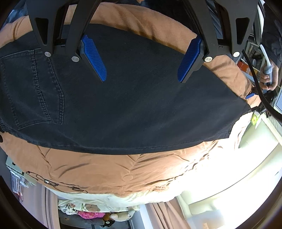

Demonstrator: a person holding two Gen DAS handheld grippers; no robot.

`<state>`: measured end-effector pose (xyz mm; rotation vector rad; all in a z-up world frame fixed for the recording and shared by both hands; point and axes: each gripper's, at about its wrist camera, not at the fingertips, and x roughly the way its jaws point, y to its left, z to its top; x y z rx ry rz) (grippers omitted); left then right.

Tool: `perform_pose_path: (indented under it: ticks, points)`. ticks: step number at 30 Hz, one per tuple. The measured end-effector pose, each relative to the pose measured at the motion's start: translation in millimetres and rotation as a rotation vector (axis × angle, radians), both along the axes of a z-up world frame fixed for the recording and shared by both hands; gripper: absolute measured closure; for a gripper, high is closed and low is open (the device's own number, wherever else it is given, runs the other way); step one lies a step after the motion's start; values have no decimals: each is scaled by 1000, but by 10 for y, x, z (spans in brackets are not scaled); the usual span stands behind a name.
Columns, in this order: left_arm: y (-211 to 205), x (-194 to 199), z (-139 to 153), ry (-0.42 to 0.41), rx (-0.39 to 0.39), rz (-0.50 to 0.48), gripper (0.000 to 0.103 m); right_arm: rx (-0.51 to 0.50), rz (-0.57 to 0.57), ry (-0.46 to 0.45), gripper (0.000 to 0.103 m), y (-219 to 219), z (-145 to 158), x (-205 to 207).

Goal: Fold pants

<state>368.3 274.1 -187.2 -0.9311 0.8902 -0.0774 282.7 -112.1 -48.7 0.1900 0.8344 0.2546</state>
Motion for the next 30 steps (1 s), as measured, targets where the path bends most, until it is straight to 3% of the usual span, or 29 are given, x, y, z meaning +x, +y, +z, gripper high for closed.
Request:
perform_pose_path:
  ticks: [8,12,15,19,23,27,29,30]
  points:
    - [63,248,25,-33,89,1,18,30,-17,29,21,35,-70,83]
    - [101,177,51,-96,77,39,21,18,-24,-6,21,105,-72,78]
    - [93,131,23,-117,60,44,34,9,-16,-37,21,183,-79,69]
    - [84,150,-74,-84,81,34,53,26,11,-38,31,262,-145,108]
    - [111,166,-110,-78,72,38,55,17,29,-31,31,313,-197,149]
    - [50,188,-80,-71,125,17,56,26,31,-30,31,297,-206,169]
    - [27,236,-77,-59,148,13,60,34,30,-29,31,294,-210,179]
    - [26,252,-72,-50,160,18,68,35,29,-30,31,299,-211,181]
